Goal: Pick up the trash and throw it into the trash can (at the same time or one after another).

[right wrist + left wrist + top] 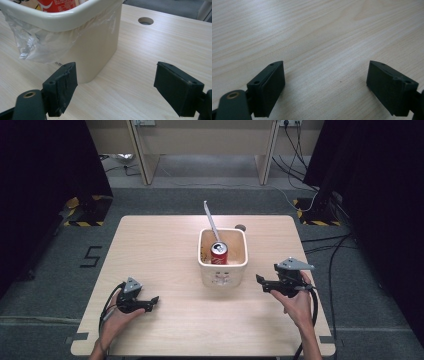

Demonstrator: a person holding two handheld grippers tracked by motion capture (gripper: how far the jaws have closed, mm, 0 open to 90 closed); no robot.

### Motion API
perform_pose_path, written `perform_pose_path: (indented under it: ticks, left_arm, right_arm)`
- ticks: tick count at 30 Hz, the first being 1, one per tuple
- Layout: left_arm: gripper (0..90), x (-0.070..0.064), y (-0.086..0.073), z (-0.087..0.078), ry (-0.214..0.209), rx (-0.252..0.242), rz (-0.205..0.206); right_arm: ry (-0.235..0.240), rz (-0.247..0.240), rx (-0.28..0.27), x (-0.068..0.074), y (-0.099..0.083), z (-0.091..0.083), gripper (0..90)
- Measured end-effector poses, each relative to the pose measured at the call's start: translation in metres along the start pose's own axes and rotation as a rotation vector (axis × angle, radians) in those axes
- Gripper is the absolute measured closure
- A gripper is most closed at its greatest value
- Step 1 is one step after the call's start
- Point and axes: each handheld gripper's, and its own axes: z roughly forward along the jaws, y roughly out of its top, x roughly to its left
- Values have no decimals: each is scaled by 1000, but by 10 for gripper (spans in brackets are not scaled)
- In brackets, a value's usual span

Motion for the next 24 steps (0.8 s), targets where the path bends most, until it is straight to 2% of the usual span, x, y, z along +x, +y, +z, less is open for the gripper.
perform_pose_path:
  ticks: [3, 4, 10, 24]
  left_arm:
    - [144, 0, 0, 0, 0, 0, 0]
    - [144, 0, 0, 0, 0, 0, 0]
    - [144, 0, 0, 0, 0, 0, 0]
    - [144, 0, 0, 0, 0, 0, 0]
  right_arm:
    - [7, 5, -10, 3, -3, 2, 186]
    - [13, -7, 2, 4, -5, 3, 186]
    - [16, -4, 10, 7, -11, 5, 184]
    - [20, -7, 68, 15, -27, 15, 176]
